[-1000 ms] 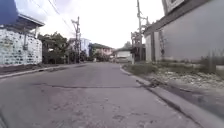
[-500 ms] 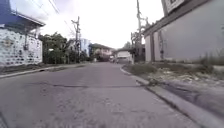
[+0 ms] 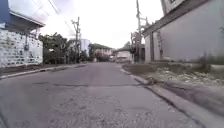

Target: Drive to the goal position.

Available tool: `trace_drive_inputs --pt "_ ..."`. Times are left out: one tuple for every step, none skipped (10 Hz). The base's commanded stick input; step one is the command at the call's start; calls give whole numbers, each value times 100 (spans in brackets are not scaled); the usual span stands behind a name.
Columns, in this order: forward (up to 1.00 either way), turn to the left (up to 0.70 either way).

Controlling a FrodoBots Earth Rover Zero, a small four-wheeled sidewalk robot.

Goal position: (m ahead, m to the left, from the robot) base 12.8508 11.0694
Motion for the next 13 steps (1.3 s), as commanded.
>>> trace_drive_inputs --pt "-17 7" --pt "-17 7" --pt "-17 7" --pt "-17 7" --pt "-17 7" --pt "-17 7" --pt "-17 7" --pt "-17 7" --pt "-17 7" --pt "-17 7" --pt "-17 7" --pt "-17 7" --pt "-17 7"
